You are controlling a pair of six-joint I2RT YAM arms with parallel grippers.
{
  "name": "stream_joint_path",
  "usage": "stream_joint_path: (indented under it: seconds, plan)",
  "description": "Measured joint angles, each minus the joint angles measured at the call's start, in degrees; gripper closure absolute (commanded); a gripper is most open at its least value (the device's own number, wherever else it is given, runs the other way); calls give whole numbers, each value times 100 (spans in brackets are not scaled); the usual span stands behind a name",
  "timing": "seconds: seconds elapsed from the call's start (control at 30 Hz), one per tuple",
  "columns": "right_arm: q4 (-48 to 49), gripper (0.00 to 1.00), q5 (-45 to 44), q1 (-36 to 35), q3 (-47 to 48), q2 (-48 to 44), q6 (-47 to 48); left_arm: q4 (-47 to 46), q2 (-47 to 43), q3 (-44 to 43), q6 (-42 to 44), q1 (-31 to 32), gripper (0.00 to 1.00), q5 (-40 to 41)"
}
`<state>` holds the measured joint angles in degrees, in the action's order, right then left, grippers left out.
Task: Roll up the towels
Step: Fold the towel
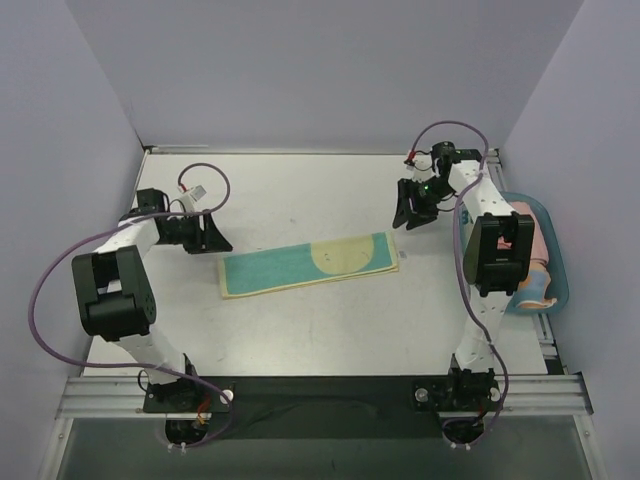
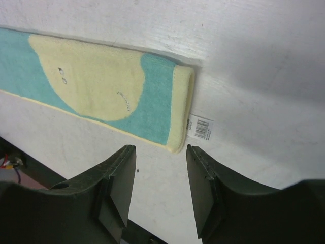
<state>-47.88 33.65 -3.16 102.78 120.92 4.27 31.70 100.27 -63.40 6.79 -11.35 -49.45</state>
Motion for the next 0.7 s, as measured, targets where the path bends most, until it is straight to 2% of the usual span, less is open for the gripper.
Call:
stream_joint_path:
  seconds: [0.17,0.43,0.6,0.7]
  plan:
    - [11,56,-546,-151,-245,-179,76,50,-522,28,179,0,41,181]
    - [13,57,-1338,-605,-299,468,120,306,-673,85,420,0,40,393]
    - [-31,66,-1663,-802,-278,717,146,369,-815,85,483,0,40,472]
    - [-42,74,-1735,-837,-254,737,153,404,-841,85,483,0,40,498]
